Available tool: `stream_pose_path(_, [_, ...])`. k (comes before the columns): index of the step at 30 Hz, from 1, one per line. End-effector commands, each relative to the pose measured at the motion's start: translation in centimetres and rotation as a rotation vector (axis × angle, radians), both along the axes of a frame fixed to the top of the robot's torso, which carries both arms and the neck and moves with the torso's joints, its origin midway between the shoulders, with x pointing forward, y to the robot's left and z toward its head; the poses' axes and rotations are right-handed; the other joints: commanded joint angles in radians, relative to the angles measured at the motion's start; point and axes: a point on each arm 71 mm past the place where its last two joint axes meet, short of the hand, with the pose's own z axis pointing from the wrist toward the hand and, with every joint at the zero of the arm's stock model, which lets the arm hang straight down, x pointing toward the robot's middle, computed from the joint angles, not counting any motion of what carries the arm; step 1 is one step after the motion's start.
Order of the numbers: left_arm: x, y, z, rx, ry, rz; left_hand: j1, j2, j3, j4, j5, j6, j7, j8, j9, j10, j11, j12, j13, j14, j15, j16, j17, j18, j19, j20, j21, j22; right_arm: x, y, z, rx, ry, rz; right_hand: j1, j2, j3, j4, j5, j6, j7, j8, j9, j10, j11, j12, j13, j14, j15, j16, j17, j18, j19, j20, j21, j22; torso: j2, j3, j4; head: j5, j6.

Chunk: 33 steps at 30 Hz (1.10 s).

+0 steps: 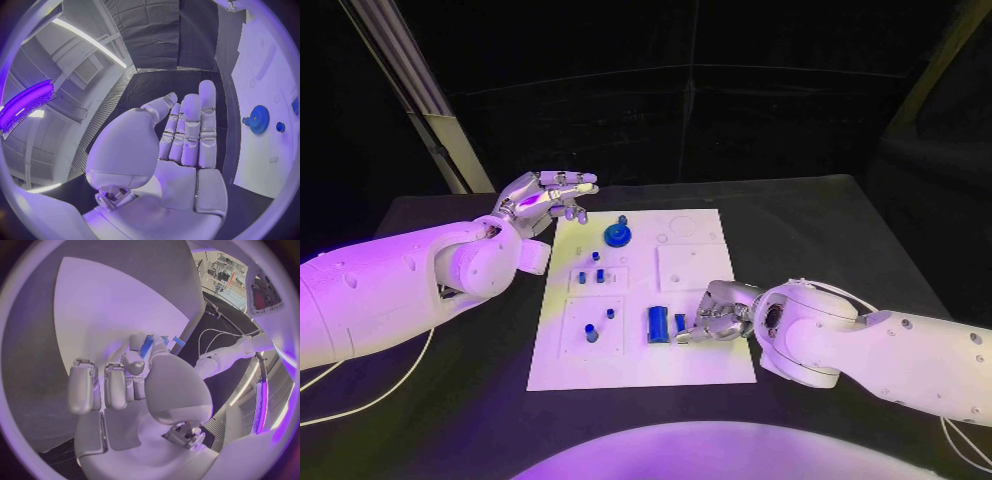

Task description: Assemble the parts on the task board

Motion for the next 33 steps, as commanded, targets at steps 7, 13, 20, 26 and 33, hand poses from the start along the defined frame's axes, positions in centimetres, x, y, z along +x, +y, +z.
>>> stream_pose_path(7, [0.0, -0.1, 0.1, -0.009, 0.000, -0.012, -0.006, 0.006, -0.003, -0.005, 0.005, -0.007, 0.000, 0.003, -0.001, -0.008, 0.001, 0.005, -0.001, -0.007, -0.003, 0.000, -0.001, 0.013, -0.003, -0.001, -0.004, -0.001, 0.1, 0.1, -0.6, -0.010, 0.028, 0.008, 0.020, 0.009, -0.023, -0.010, -0.043, -0.010, -0.001, 0.001, 0.003, -0.003, 0.000, 0.004, 0.003, 0.062, -0.003, -0.002, 0.048, -0.009, -0.004, 0.000, 0.000, 0.000, -0.001, -0.0005, 0.0005, -0.001, -0.003])
stream_pose_path(13, [0.0, -0.1, 0.1, -0.009, 0.000, -0.011, -0.006, 0.006, -0.003, -0.005, 0.005, -0.007, 0.000, 0.003, -0.001, -0.008, 0.001, 0.005, -0.001, -0.007, -0.003, 0.000, -0.001, 0.013, -0.003, -0.001, -0.004, -0.001, 0.2, 0.1, -0.5, 0.006, 0.015, 0.003, 0.032, 0.011, -0.025, -0.016, -0.044, -0.010, -0.001, 0.001, 0.004, -0.002, -0.001, 0.004, 0.004, 0.062, -0.003, -0.001, 0.049, -0.009, -0.003, -0.001, 0.000, 0.001, -0.003, -0.0005, -0.0005, 0.001, -0.001])
stream_pose_path(20, [0.0, 0.1, 0.1, -0.007, 0.000, -0.008, -0.006, 0.006, -0.003, -0.005, 0.005, -0.007, 0.000, 0.003, -0.001, -0.008, 0.001, 0.005, -0.001, -0.007, -0.003, 0.000, -0.001, 0.013, -0.003, -0.001, -0.004, -0.001, 0.0, -0.5, 0.2, 0.112, -0.013, 0.008, 0.028, 0.007, -0.043, -0.011, -0.041, -0.026, 0.005, -0.008, 0.002, -0.013, 0.004, -0.021, -0.011, 0.057, 0.000, -0.017, 0.029, -0.006, -0.011, 0.001, -0.010, -0.015, -0.006, -0.0008, -0.0026, 0.000, 0.008])
stream_pose_path(26, [0.1, 0.2, 0.1, -0.007, -0.005, -0.003, -0.011, 0.005, -0.006, -0.003, 0.004, -0.008, 0.000, 0.004, -0.001, -0.010, 0.002, 0.007, -0.001, -0.008, -0.002, 0.001, -0.003, 0.013, -0.003, 0.000, -0.006, -0.002, 0.8, -1.9, 1.0, 0.336, 0.012, -0.034, 0.065, 0.012, -0.064, -0.016, -0.028, -0.137, 0.053, -0.064, -0.016, -0.200, 0.042, -0.406, -0.254, -0.052, 0.035, -0.319, -0.291, 0.062, -0.195, 0.029, -0.269, -0.369, -0.016, -0.0075, -0.0032, -0.010, 0.021])
stream_pose_path(33, [0.8, 0.6, -0.1, -0.027, -0.010, 0.025, -0.064, -0.012, -0.057, 0.027, 0.002, -0.022, -0.001, 0.006, -0.002, -0.025, 0.004, 0.015, -0.001, -0.040, 0.007, -0.013, -0.018, 0.012, -0.025, 0.009, -0.035, -0.019, 5.6, -4.5, 2.5, 0.802, 0.015, -0.204, 0.227, 0.075, -0.047, -0.097, -0.006, -0.247, 0.126, -0.106, -0.031, -0.432, 0.126, -0.655, -0.495, -0.255, 0.115, -0.917, -0.722, 0.109, -0.399, 0.104, -0.773, -0.829, -0.049, -0.0208, -0.0073, -0.015, 0.051])
